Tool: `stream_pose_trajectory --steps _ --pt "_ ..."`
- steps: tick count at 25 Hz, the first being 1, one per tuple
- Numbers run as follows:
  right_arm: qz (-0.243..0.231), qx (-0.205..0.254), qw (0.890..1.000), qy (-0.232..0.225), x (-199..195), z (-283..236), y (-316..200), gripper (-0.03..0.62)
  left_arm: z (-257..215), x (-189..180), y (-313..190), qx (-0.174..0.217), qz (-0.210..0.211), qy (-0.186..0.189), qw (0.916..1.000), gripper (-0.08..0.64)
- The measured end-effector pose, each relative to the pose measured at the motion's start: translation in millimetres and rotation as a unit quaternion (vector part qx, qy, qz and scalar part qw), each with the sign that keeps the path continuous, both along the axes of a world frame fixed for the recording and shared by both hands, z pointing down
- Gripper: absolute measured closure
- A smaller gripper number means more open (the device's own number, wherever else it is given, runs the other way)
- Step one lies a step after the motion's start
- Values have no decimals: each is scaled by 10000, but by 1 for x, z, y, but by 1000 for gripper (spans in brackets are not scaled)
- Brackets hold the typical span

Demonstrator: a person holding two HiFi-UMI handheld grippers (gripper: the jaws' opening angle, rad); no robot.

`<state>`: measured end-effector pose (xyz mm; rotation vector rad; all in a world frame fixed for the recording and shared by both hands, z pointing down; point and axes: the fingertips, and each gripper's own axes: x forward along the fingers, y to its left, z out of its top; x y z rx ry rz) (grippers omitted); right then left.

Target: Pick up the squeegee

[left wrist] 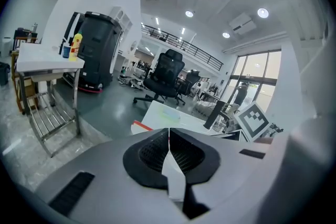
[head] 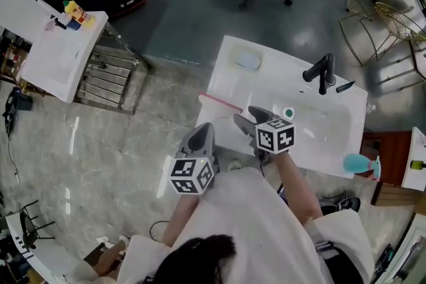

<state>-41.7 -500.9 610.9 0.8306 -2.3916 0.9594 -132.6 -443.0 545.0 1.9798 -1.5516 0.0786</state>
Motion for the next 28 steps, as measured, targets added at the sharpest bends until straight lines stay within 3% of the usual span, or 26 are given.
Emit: stream_pose_trajectory --steps 16,28 --pt "-310 -515 9982 31 -13 36 -10 350 13 -18 -9 -202 -181 -52 9996 534" --pt "-546 -833 9944 -346 -26 44 -8 351 13 -25 -12 -181 -99 -125 9997 534"
